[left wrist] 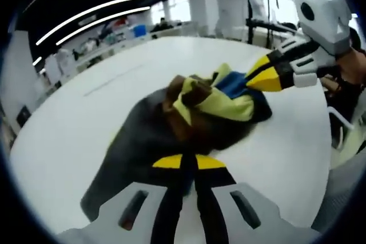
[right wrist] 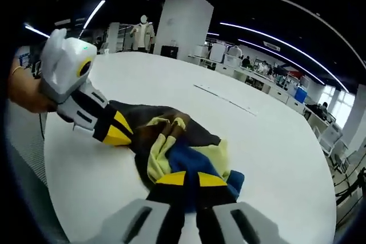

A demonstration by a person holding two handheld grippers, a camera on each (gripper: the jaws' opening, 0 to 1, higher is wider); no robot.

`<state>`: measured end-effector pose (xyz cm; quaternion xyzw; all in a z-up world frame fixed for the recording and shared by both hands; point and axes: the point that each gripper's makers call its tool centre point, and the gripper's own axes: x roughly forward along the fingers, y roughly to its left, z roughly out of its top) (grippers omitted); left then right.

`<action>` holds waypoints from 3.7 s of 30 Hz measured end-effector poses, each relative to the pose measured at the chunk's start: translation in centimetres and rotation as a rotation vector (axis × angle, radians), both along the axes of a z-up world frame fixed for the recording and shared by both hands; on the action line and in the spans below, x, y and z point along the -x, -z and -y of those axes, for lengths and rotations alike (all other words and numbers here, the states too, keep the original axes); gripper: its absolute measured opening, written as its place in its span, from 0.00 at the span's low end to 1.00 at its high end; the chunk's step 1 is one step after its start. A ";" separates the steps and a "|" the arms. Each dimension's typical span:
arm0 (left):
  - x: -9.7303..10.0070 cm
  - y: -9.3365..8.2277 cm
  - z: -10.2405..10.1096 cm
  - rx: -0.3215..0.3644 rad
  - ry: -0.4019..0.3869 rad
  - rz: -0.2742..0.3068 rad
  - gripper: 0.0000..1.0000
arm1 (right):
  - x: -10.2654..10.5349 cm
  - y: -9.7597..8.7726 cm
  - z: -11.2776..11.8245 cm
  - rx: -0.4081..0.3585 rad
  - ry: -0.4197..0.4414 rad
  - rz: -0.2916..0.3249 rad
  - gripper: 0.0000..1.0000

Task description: Fold the garment on the visible template until the final outline fits inside the template.

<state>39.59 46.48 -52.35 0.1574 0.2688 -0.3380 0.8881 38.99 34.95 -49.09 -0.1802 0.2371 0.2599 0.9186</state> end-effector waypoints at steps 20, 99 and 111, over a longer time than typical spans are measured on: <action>-2.0 -6.0 -4.3 0.078 -0.099 0.091 0.00 | -1.9 -4.2 3.5 -0.082 0.113 0.032 0.00; -2.5 -7.0 -9.6 0.059 -0.148 0.087 0.19 | -1.6 -4.5 8.0 -0.386 0.335 -0.208 0.15; -3.0 -6.7 -4.4 0.119 -0.053 0.066 0.17 | -2.8 -2.9 7.6 -0.328 0.327 -0.259 0.16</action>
